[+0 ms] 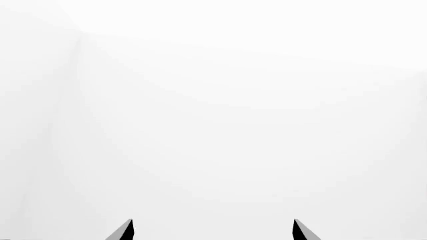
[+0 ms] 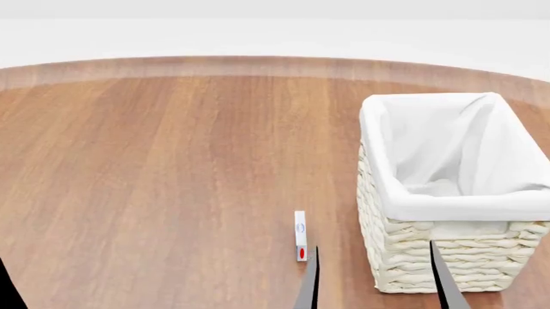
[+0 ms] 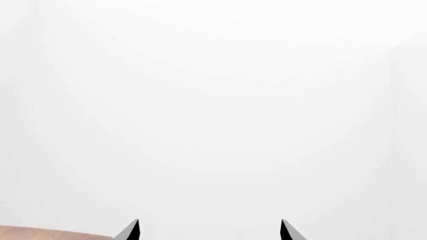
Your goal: Pick up the tomato sauce, and put it in the basket.
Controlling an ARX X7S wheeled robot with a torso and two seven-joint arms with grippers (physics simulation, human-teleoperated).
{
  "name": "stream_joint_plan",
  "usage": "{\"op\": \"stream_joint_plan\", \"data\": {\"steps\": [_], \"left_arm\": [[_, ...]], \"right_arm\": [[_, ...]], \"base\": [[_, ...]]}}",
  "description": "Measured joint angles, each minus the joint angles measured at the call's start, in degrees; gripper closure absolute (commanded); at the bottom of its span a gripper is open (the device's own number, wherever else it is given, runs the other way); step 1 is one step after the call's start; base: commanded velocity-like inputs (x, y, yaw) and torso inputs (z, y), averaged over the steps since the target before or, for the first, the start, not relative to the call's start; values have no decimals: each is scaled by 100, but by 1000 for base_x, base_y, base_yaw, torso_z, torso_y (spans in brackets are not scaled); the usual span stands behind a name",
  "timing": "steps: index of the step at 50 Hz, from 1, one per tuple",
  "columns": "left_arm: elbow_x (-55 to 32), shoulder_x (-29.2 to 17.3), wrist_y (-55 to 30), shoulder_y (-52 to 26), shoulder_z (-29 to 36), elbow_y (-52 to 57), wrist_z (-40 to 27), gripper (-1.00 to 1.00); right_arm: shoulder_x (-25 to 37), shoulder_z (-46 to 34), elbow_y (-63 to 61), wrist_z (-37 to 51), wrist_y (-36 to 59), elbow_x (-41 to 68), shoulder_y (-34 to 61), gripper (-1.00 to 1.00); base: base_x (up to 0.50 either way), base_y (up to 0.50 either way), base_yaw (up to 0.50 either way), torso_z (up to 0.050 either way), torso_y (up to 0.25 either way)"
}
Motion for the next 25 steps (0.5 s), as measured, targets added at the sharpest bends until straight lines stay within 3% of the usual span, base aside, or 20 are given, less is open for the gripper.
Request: {"op": "stream_joint_plan", "data": {"steps": [25], "left_arm": [[-66,-50,41,-58,96,-153,-16,-100]], "right_arm": [[-152,13,959,257,-137,335,-306,-100]], "base": [[0,0,0,0,0]]}}
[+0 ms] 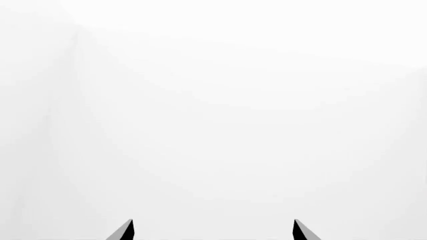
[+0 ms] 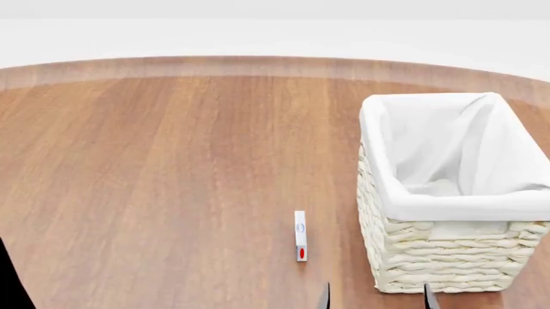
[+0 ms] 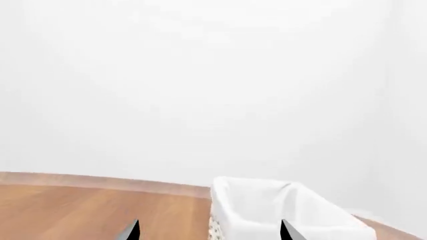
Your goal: Pick up the tomato sauce, and put it in the basket.
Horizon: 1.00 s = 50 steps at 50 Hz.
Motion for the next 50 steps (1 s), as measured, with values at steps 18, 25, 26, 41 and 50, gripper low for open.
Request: {"op": "stream_joint_plan", "data": {"steps": [18,25,26,41,50], "left_arm": [[-52,-35,46,-30,51,-97,-14,-100],[-73,-50,61,-39,66,-128,-21,-100],[-77,-53,64,-41,67,-132,-22,-100],[-139,-86,112,-61,99,-214,-21,-100],[-167,-106,132,-73,111,-254,-27,-100]], "right_arm": [[-14,-87,537,63,-314,498,-617,-100],[17,-87,669,145,-346,588,-853,-100],[22,-82,687,162,-349,596,-887,-100],[50,-90,1066,346,-416,699,-1238,-100],[42,-137,1348,390,-458,748,-1250,-100]], "base": [[0,0,0,0,0],[0,0,0,0,0],[0,0,0,0,0],[0,0,0,0,0],[0,0,0,0,0]]}}
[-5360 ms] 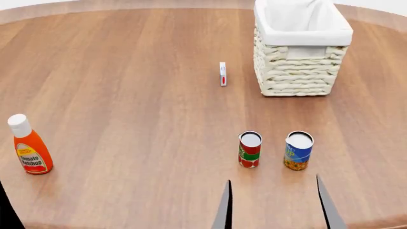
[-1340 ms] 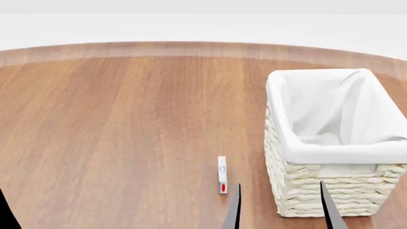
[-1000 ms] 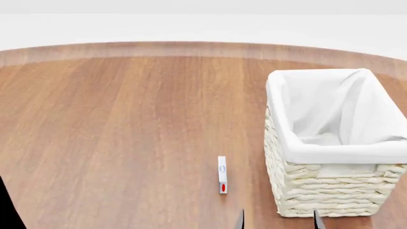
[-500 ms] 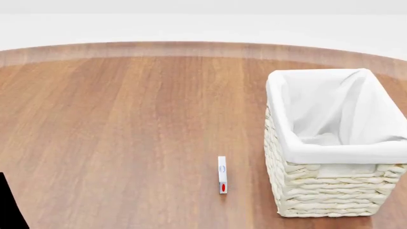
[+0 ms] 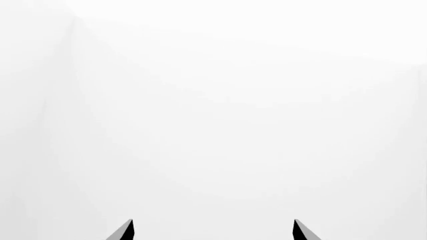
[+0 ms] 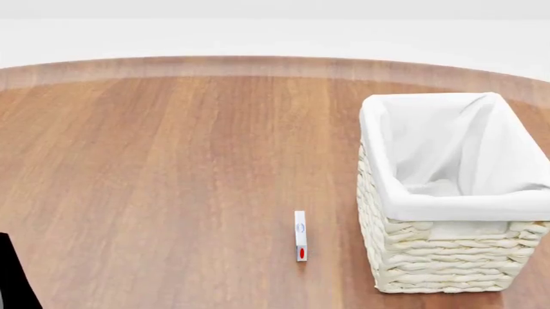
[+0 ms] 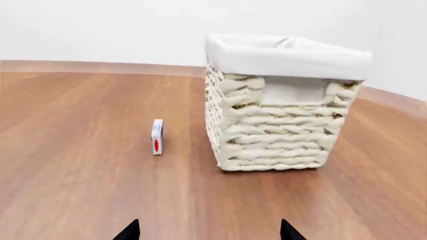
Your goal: Pick up the tomato sauce, and put it in the basket.
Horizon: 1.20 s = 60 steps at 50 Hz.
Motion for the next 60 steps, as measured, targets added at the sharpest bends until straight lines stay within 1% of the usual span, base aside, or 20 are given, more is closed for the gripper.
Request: {"op": "stream_joint_plan", "data": {"steps": [24,60], "left_arm": [[-28,-50,2,-30,46,-48,-38,-100],[-16,-123,14,-19,109,-26,-114,-100]], "right_arm": [[-63,-120,896,45,-195,149,138,-100],[-75,-295,1487,14,-451,347,258,-100]], "base": [[0,0,0,0,0],[0,0,0,0,0]]}}
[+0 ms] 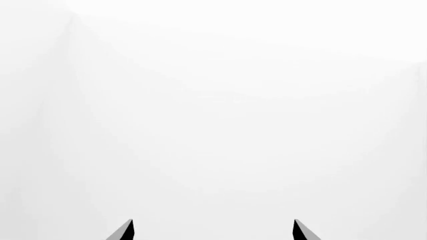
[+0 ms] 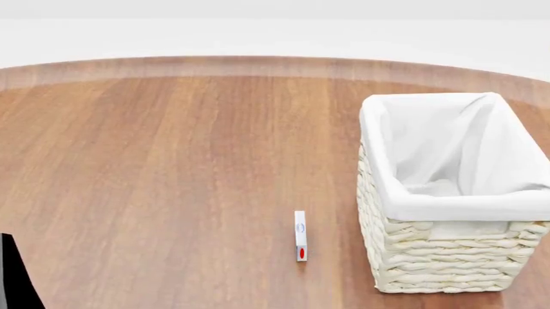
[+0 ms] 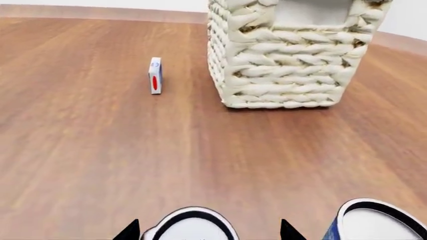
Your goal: Pick up the tomato sauce, and put it in the basket.
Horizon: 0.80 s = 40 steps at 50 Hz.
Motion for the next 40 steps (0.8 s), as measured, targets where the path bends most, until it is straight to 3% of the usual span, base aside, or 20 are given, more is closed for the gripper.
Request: {"op": "stream_joint_plan", "data": {"steps": [40], "left_arm": [[52,-67,-15,-5,92,41,-87,-100]], "right_arm": [[-137,-133,1049,-298,-383,407,251,-100]], "base": [[0,0,0,0,0]]}}
